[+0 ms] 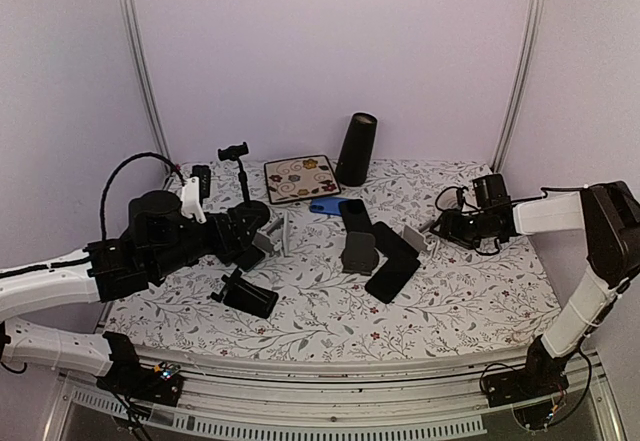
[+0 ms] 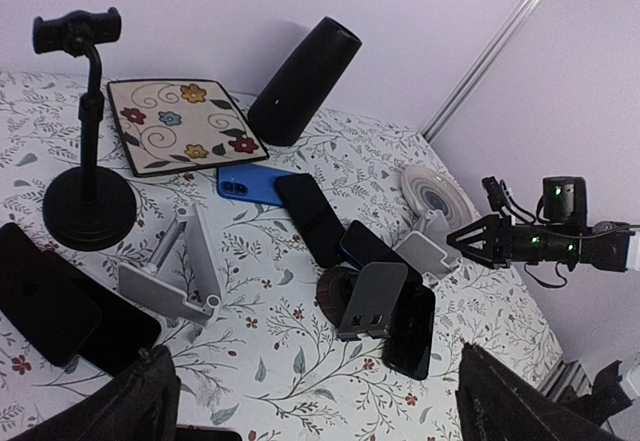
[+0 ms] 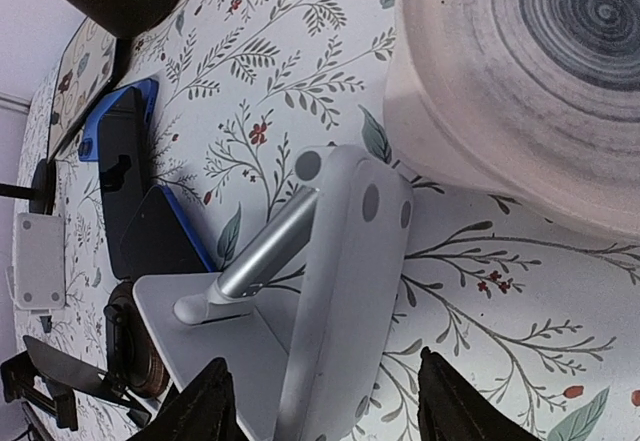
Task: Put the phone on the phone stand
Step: Adjust the phone stand at the center of the board.
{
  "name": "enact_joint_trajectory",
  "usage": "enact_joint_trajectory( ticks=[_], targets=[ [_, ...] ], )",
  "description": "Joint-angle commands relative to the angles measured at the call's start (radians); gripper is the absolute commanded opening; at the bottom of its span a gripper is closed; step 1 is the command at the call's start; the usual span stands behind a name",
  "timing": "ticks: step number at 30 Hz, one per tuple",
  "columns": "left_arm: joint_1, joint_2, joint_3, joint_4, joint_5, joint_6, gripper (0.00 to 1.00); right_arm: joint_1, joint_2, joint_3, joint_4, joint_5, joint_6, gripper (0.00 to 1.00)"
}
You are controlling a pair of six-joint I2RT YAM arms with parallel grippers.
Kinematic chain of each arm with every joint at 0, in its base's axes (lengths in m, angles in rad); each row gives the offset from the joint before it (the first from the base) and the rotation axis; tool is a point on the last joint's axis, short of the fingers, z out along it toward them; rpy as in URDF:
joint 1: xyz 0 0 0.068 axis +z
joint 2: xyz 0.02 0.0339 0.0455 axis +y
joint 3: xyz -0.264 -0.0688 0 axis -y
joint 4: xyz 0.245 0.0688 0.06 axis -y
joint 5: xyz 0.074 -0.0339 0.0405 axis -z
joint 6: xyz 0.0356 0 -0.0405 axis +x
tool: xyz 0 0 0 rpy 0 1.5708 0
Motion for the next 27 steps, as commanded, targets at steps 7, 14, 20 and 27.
enact_joint_trajectory(
  ticks=[7, 14, 20, 27],
  targets=[
    [-0.011, -0.029, -0.029, -0.021, -0.014, -0.014, 0.97, -0.018, 0.074, 0.033, 0.053, -0.038, 0.002, 0.5],
    [-0.011, -0.011, -0.019, -0.016, -0.01, -0.006, 0.97, -0.042, 0.062, -0.007, 0.066, -0.073, 0.001, 0.38],
    [-0.011, -0.004, -0.021, -0.009, -0.01, -0.001, 0.97, -0.056, -0.002, -0.084, 0.078, -0.098, 0.004, 0.23],
    [-0.01, 0.016, -0.021, 0.002, -0.006, 0.004, 0.97, -0.058, -0.097, -0.198, 0.1, -0.161, 0.017, 0.16]
  ],
)
